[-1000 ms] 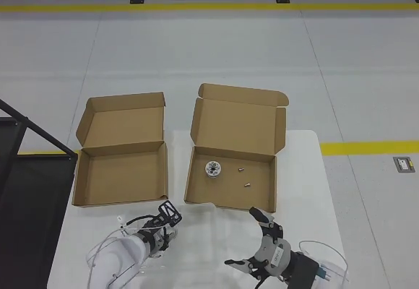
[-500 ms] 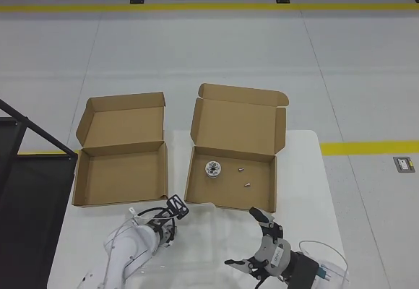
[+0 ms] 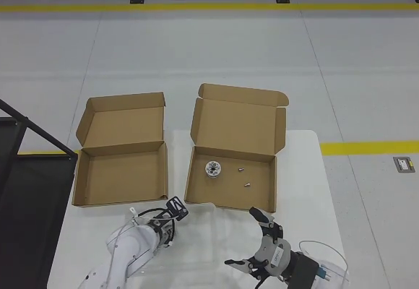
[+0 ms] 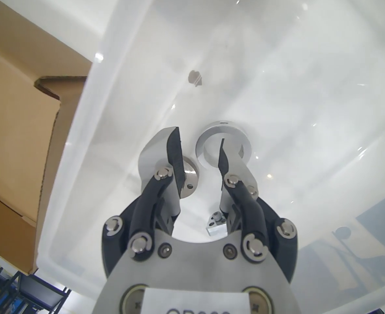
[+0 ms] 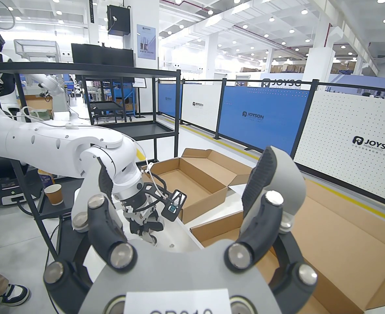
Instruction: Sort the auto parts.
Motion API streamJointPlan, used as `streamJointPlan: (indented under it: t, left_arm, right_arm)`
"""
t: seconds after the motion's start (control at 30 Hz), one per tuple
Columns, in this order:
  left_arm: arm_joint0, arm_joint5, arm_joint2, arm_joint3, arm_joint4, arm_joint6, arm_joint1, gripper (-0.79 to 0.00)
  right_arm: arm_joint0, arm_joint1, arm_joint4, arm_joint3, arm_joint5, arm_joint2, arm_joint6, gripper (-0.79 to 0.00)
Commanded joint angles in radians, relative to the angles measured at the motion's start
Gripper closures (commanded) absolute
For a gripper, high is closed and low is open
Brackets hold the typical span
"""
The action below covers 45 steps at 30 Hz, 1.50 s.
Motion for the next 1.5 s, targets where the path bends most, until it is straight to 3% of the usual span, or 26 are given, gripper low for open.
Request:
streamJointPlan:
  t: [0.0,0.37,0.43,0.6,0.77,1.0,1.13,1.47]
  left_arm:
    - [-0.008,0.003,0.008,0.014,0.003,0.004,-0.002,-0.296]
    - [-0.037,0.007,0.029,0.063,0.007,0.005,-0.01,-0.185]
    - [-0.039,0.007,0.029,0.068,0.007,0.004,-0.011,0.0]
    - [-0.03,0.002,0.021,0.052,0.004,0.015,-0.01,0.0]
    - [0.033,-0.04,-0.023,-0.049,-0.031,0.045,0.001,0.0]
    - [0.189,-0.137,-0.167,-0.281,-0.092,0.101,0.033,0.0]
    - [0.265,-0.2,-0.288,-0.359,-0.214,0.171,0.047,0.0]
    - [0.35,-0.5,-0.587,-0.308,-0.696,0.313,0.086,0.0]
  right_arm:
    - [0.0,0.0,0.0,0.0,0.0,0.0,0.0,-0.785]
    - [0.0,0.0,0.0,0.0,0.0,0.0,0.0,-0.785]
    - [0.0,0.0,0.0,0.0,0.0,0.0,0.0,-0.785]
    - [0.0,0.0,0.0,0.0,0.0,0.0,0.0,-0.785]
    - [0.0,0.0,0.0,0.0,0.0,0.0,0.0,-0.785]
    - [0.0,0.0,0.0,0.0,0.0,0.0,0.0,-0.785]
    - [0.0,0.0,0.0,0.0,0.0,0.0,0.0,-0.785]
    - [0.0,0.0,0.0,0.0,0.0,0.0,0.0,-0.785]
